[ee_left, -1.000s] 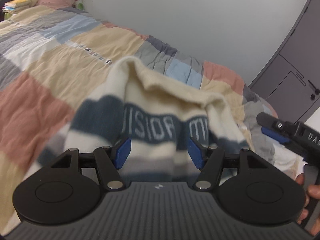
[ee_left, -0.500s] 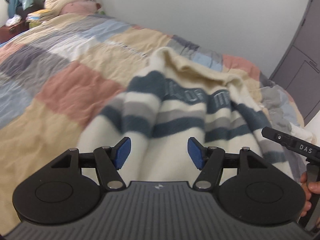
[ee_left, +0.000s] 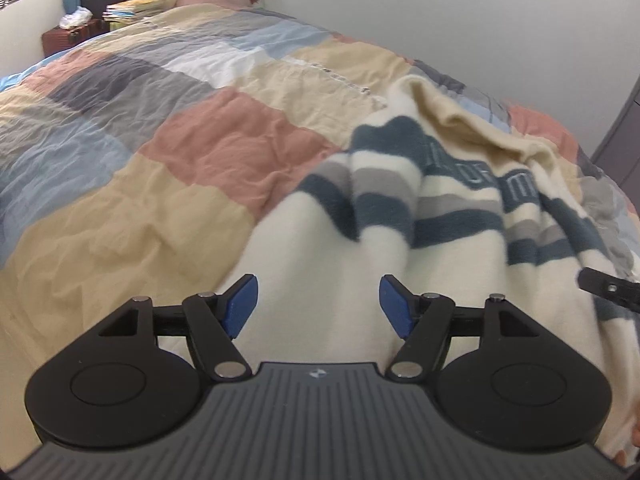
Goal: Fold large clothes
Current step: 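Lower the blanket onto the bed and open both grippers, then pinch a blanket edge with the left gripper and lift it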
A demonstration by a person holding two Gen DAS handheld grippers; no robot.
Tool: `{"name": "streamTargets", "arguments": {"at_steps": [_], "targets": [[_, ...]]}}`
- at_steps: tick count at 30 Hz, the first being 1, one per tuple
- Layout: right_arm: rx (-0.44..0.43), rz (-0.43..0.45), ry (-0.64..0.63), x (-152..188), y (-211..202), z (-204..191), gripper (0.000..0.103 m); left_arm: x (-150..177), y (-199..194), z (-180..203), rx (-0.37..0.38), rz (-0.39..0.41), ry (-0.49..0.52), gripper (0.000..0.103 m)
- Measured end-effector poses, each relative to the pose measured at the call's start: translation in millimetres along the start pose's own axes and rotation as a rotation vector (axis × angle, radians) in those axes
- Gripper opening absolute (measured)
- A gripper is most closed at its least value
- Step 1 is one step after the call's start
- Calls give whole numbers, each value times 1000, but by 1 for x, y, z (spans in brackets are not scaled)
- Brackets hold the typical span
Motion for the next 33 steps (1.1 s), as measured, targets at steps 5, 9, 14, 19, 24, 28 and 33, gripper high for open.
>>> {"name": "streamTargets", "arguments": {"at_steps": [5,9,14,19,24,28,33], "targets": [[22,-6,14,4,2,1,65,8,15,-18,-21,-15,-67,73],[19,-38,11,11,12,-2,65,11,26,-18,6,-38,-104,73],[17,-60,18,16,20,-1,65,12,32,-16,51,-27,-153,75],[10,-59,25,15,22,-1,65,7,28,-20,120,-4,-239,75],[-37,-48,37,13,21,-7,65,6,28,-14,161,0,-246,78],[-37,-59,46,15,22,-7,65,11,31,-2,185,-20,-189,83],[-56,-62,45,16,21,-11,65,18,36,13,213,-47,-116,83]]}}
Point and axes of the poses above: each gripper's, at about its wrist camera, not at the fingertips, and y roughly the way its jaws point, z to its right, x to its underside, the point moved 9 cm from there along y, roughly the way its jaws point, and after that the axes turned 3 degrees about z, right-handed, at the moved point
